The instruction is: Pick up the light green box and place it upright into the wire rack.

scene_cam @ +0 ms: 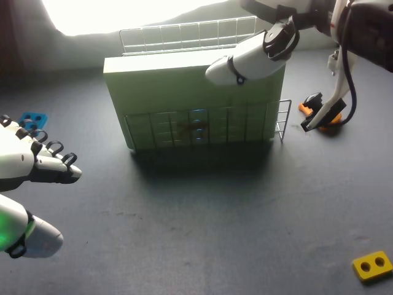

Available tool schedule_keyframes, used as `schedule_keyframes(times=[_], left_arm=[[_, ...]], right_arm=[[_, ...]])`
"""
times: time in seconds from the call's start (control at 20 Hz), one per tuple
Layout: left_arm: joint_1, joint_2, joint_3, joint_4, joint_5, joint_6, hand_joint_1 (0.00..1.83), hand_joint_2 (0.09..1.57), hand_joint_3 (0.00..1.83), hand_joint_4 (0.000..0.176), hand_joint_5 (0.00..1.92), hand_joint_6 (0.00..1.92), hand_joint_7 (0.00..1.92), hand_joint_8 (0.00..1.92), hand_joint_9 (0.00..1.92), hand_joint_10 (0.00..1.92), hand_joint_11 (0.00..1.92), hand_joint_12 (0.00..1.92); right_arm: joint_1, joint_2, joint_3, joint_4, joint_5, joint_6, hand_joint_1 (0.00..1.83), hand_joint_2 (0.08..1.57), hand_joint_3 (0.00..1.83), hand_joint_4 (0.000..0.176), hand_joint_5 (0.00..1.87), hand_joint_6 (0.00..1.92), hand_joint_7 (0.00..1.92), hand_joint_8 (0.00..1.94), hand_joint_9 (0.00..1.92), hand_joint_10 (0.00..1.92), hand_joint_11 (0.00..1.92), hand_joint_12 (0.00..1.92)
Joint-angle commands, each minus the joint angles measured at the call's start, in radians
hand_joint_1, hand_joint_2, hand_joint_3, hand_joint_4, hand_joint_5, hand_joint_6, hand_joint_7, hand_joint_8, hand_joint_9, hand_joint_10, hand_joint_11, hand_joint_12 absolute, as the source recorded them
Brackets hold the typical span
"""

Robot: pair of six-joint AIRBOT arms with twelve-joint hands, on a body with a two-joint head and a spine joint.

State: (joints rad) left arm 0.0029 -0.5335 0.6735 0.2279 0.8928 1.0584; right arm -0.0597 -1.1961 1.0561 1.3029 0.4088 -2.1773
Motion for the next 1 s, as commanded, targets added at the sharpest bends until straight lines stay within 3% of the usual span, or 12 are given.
schedule_keyframes(times=[0.0, 0.1, 0.15, 0.2, 0.35, 0.4, 0.45, 0.5, 0.65, 0.85, 0.9, 0.95], left_arm=[[-0.008, 0.000, 0.010, 0.024, -0.058, 0.007, 0.00, 1.25, 0.00, 0.000, 0.06, 0.00, 0.07, 0.00, 0.07, 0.00, 0.00, 0.27], [-0.010, -0.002, 0.018, 0.024, -0.058, 0.008, 0.00, 1.25, 0.00, 0.000, 0.07, 0.01, 0.08, 0.01, 0.08, 0.00, 0.00, 0.28], [-0.011, -0.002, 0.018, 0.024, -0.058, 0.008, 0.00, 1.24, 0.00, 0.000, 0.09, 0.01, 0.13, 0.01, 0.12, 0.02, 0.00, 0.37], [-0.011, -0.001, 0.017, 0.024, -0.058, 0.008, 0.00, 1.24, 0.00, 0.000, 0.10, 0.01, 0.14, 0.01, 0.14, 0.01, 0.00, 0.40], [-0.008, 0.000, 0.030, 0.024, -0.058, 0.012, 0.00, 1.24, 0.00, 0.000, 0.10, 0.01, 0.15, 0.01, 0.14, 0.01, 0.00, 0.41], [-0.008, 0.000, 0.035, 0.024, -0.058, 0.013, 0.04, 1.24, 0.00, 0.000, 0.21, 0.01, 0.32, 0.01, 0.34, 0.02, 0.00, 0.90], [-0.008, -0.002, 0.046, 0.024, -0.058, 0.013, 0.05, 1.24, 0.00, 0.000, 0.23, 0.00, 0.37, 0.01, 0.39, 0.02, 0.00, 1.04], [-0.008, -0.003, 0.050, 0.024, -0.058, 0.012, 0.10, 1.27, 0.00, 0.000, 0.44, 0.04, 0.59, 0.04, 0.56, 0.07, 0.05, 1.27], [-0.008, -0.003, 0.050, 0.023, -0.058, 0.012, 0.20, 1.27, 0.00, 0.000, 0.67, 0.04, 0.83, 0.04, 0.73, 0.14, 0.13, 1.47], [-0.006, -0.003, 0.054, 0.023, -0.058, 0.012, 0.21, 1.27, 0.00, 0.000, 0.70, 0.02, 0.86, 0.03, 0.73, 0.17, 0.13, 1.49], [-0.004, -0.003, 0.060, 0.023, -0.058, 0.012, 0.22, 1.30, 0.01, 0.000, 0.89, 0.38, 0.93, 0.57, 0.75, 0.90, 0.33, 1.70], [-0.004, -0.003, 0.065, 0.023, -0.058, 0.012, 0.20, 1.31, 0.01, 0.000, 0.85, 0.74, 0.89, 0.93, 0.71, 1.23, 0.38, 1.75]], right_arm=[[0.024, 0.013, -0.011, -0.066, 0.035, 0.004, 0.78, 0.91, 0.00, 0.000, 0.00, 0.00, 0.09, 0.00, 0.07, 0.01, 0.00, 0.44], [0.028, 0.049, -0.066, -0.186, 0.063, 0.023, 0.76, 0.91, 0.00, 0.000, 0.00, 0.00, 0.09, 0.00, 0.08, 0.01, 0.00, 0.48], [0.029, 0.065, -0.089, -0.222, 0.072, 0.025, 0.43, 1.03, 0.03, 0.000, 0.11, 0.03, 0.18, 0.02, 0.16, 0.04, 0.00, 0.60], [0.033, 0.083, -0.110, -0.240, 0.078, 0.024, 0.35, 1.06, 0.02, 0.000, 0.14, 0.03, 0.20, 0.01, 0.19, 0.04, 0.00, 0.65], [0.045, 0.119, -0.150, -0.251, 0.105, -0.005, 0.33, 1.07, 0.02, 0.000, 0.15, 0.03, 0.21, 0.01, 0.19, 0.04, 0.00, 0.66], [0.046, 0.123, -0.155, -0.251, 0.105, -0.005, 0.17, 1.12, 0.03, 0.000, 0.35, 0.10, 0.42, 0.06, 0.38, 0.11, 0.00, 0.94], [0.046, 0.135, -0.167, -0.251, 0.105, -0.005, 0.13, 1.14, 0.01, 0.000, 0.41, 0.08, 0.48, 0.03, 0.43, 0.10, 0.00, 1.04], [0.046, 0.143, -0.176, -0.251, 0.105, -0.006, 0.09, 1.16, 0.00, 0.000, 0.62, 0.14, 0.77, 0.11, 0.63, 0.38, 0.09, 1.33], [0.044, 0.202, -0.228, -0.252, 0.096, -0.005, 0.12, 1.18, 0.00, 0.000, 0.82, 0.21, 0.98, 0.18, 0.68, 0.85, 0.22, 1.52], [0.041, 0.278, -0.265, -0.252, 0.043, 0.044, 0.13, 1.18, 0.00, 0.000, 0.84, 0.21, 1.00, 0.19, 0.67, 0.92, 0.23, 1.55], [0.036, 0.287, -0.269, -0.252, 0.044, 0.036, 0.12, 1.22, 0.01, 0.000, 0.92, 1.04, 1.08, 0.90, 0.81, 1.40, 0.46, 1.85], [0.032, 0.299, -0.275, -0.252, 0.043, 0.031, 0.10, 1.23, 0.01, 0.000, 0.91, 1.39, 1.06, 1.22, 0.84, 1.61, 0.54, 1.91]])
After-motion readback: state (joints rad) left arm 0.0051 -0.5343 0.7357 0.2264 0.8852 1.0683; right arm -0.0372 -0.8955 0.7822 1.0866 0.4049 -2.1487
